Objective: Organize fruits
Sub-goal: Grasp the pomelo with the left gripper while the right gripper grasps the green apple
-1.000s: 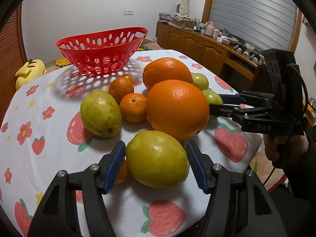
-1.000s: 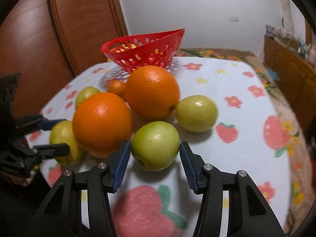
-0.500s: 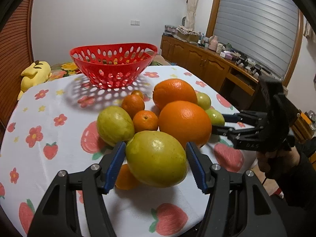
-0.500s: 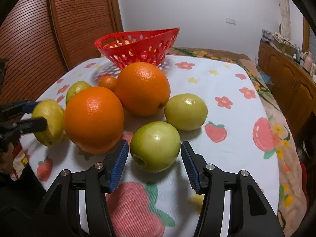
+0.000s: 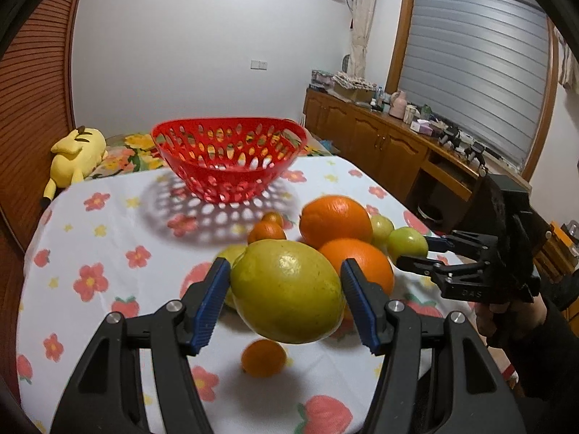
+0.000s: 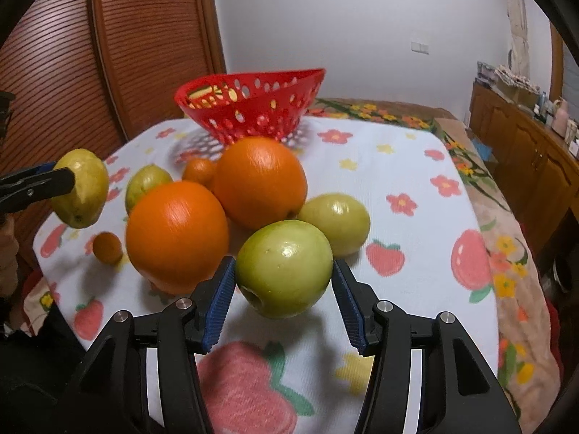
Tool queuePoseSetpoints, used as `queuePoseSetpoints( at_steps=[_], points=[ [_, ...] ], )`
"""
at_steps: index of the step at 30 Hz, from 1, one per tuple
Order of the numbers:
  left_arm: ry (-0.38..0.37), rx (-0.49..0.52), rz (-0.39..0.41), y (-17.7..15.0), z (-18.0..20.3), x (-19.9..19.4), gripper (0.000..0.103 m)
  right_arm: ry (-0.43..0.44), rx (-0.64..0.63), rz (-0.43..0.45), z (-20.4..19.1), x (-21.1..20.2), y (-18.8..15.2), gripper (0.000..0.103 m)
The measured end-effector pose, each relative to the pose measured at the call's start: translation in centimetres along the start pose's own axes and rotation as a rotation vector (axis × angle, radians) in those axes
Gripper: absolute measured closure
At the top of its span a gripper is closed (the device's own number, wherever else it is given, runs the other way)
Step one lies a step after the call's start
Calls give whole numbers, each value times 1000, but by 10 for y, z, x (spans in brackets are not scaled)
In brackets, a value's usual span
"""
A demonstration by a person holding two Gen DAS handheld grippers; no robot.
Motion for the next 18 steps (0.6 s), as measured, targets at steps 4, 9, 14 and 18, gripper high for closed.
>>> queuePoseSetpoints(
  at_steps=[4,9,14,18],
  points=[
    [7,-5,19,12,-8,-2,41,13,-14,23,-5,-7,14,48],
    [19,-1,43,31,-18,1,41,27,-40,48,-11,-11,34,48],
    [33,10,63,57,-31,10,41,46,-77,66,-18,-9,62,48],
    [42,19,64,77,-44,25,41,53,-117,71,-24,-4,86,48]
  ],
)
Point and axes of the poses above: each gripper's, at about its wrist camera, not at the fingertips, and x roughly the way its jaws point, z to its right, y to its top, the point moved 5 cm from there along x, roughly the way its jaws point, and after that the axes turned 4 degrees about x, right-handed, at the moved point
